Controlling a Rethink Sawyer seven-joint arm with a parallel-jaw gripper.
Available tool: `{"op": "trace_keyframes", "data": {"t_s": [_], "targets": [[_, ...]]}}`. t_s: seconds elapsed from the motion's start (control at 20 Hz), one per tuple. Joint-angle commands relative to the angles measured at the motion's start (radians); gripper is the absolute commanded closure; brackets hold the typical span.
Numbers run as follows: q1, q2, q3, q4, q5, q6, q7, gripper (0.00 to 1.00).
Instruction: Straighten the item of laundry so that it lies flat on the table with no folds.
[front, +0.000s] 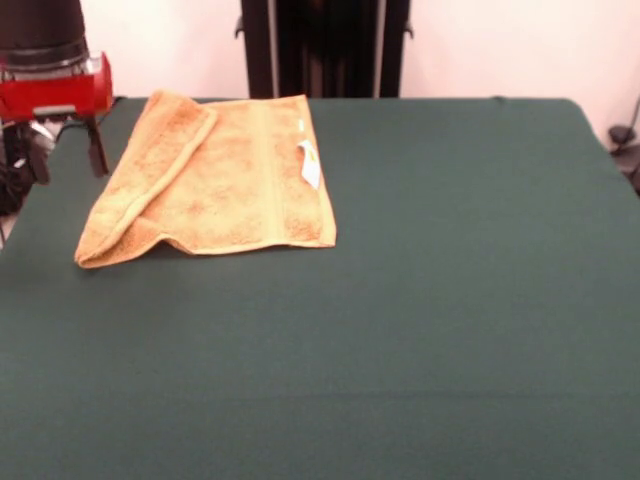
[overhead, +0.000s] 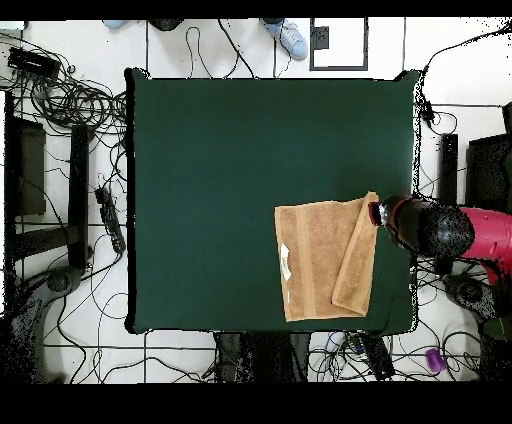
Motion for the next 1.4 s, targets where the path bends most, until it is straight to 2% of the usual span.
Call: {"op": "trace_keyframes", "data": {"t_s": [0.05,0.15,0.3,0.7,1.15,1.4], "targets": [[0.104,-0.066,-0.075,0.136,0.050,-0.009,0.166,0.00],[0.108,-0.048,-0.086,0.150,0.065,-0.039,0.185,0.00],[0.104,0.024,-0.093,0.147,0.077,-0.107,0.186,0.00],[0.131,0.116,-0.124,0.158,0.119,-0.236,0.218,0.00],[0.186,0.174,-0.192,0.193,0.181,-0.409,0.285,0.00],[0.217,0.136,-0.236,0.258,0.249,-0.440,0.318,0.00]]}}
